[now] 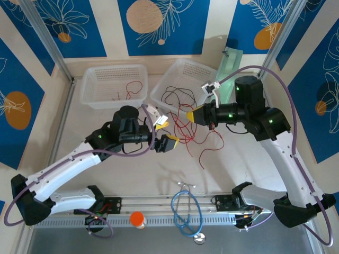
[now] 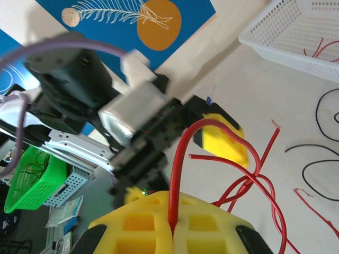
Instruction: Untangle the cables
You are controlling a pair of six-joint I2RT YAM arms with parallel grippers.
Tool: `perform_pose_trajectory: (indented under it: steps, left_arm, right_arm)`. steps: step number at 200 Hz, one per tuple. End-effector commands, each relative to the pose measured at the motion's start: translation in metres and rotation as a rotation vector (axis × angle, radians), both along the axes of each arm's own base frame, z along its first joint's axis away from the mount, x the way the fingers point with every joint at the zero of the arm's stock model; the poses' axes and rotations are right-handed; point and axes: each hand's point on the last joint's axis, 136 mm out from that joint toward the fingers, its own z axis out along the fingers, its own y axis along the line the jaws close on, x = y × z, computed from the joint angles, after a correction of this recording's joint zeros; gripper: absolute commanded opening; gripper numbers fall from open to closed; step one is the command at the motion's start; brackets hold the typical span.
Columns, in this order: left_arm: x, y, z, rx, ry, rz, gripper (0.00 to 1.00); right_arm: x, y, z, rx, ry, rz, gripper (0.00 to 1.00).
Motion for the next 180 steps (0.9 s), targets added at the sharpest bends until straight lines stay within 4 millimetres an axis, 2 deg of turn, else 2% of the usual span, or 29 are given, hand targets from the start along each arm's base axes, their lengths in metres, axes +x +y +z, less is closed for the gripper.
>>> perform_pose_trajectory:
  steps: [1,39,60,86,109,131,169,180]
  left_arm:
    - [0.020,-0.002,-0.003,-0.028,-0.048,0.093,0.92]
    - [0.040,-0.017,0.013,-0.160,-0.090,0.140,0.92]
    - [0.039,-0.030,0.021,-0.236,-0.086,0.096,0.91]
    - [0.036,-0.040,0.018,-0.285,-0.058,0.049,0.91]
    - [0.044,-0.043,0.002,-0.256,-0.038,0.078,0.84]
    - [0.059,-0.038,-0.023,-0.179,-0.027,0.164,0.73]
    - [0.087,-0.009,-0.076,-0.004,-0.048,0.367,0.68]
    - [0.093,0.000,-0.090,0.038,-0.047,0.418,0.61]
  right_arm:
    - [-0.005,0.003,0.017,0.055,0.002,0.032,0.00]
    - [-0.010,0.003,0.019,0.072,0.008,0.038,0.00]
    - [-0.012,0.002,0.018,0.076,0.012,0.037,0.00]
    - [-0.013,0.002,0.015,0.074,0.019,0.037,0.00]
    - [-0.013,0.002,0.015,0.076,0.019,0.036,0.00]
    - [-0.016,-0.001,0.023,0.081,-0.006,0.018,0.00]
    - [-0.018,-0.018,0.043,0.081,-0.064,-0.075,0.00]
    - [-0.018,-0.024,0.047,0.086,-0.072,-0.105,0.00]
